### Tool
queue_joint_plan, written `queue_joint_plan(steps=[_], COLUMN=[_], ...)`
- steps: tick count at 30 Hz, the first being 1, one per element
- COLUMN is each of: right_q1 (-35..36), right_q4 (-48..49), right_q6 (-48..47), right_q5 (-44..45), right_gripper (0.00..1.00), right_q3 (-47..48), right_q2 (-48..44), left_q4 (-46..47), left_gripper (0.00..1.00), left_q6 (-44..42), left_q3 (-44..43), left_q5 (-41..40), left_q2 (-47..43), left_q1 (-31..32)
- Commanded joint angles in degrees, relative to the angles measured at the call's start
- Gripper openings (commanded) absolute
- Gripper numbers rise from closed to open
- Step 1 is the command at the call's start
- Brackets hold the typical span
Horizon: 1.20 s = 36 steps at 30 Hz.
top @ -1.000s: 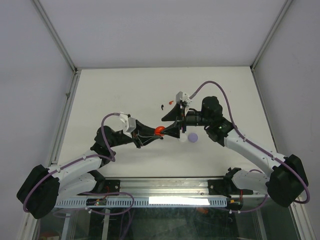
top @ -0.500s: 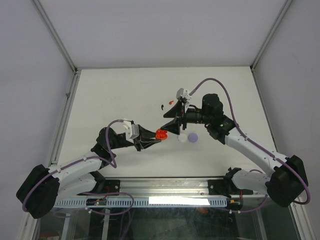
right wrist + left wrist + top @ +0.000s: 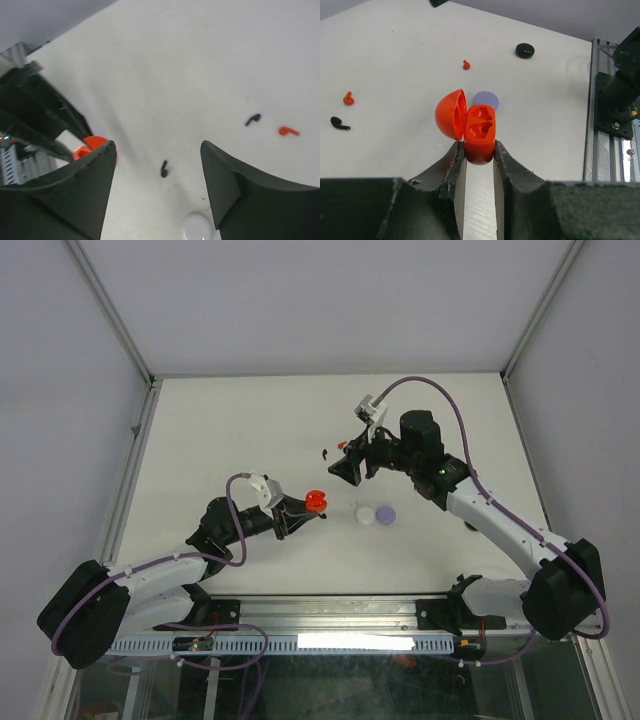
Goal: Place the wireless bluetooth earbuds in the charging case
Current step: Pick up the earbud from the center of the board.
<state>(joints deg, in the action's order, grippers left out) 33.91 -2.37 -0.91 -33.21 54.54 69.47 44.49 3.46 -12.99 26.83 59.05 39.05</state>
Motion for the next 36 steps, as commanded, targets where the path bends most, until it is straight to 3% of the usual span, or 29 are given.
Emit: queue_joint_plan(steps=[1,9,18,27,36], right_q1=[-2.6,-6.5,-15.5,-23.8,-26.9], right_q4=[-6.8,-13.3,-15.7,-12.5,-13.9], right_q6=[-2.0,-0.5,3.5,6.6,9.2], right_q5=[13.7,29.1,34.8,27.2,23.1], right_gripper=[0.71,0.71,0.70,0.68,0.68], right_q3=[4.2,3.8,1.9,1.7,0.1], right_q2=[5.1,10.3,16.7,23.1,25.7], left_q4=[1.5,0.3,-0.2,-1.9,-3.1], left_gripper=[0.00,0.00,0.00,0.00,0.00], left_q6=[2.1,4.1,3.6,3.6,3.6], left_q3=[-0.6,-1.5,-0.5,-0.8,-1.3], left_q5=[-2.1,-4.8,-9.9,-12.6,-12.3], left_q2=[2.7,4.1,2.5,1.6,1.6], left_q1=[0.4,0.2,0.2,0.2,0.2])
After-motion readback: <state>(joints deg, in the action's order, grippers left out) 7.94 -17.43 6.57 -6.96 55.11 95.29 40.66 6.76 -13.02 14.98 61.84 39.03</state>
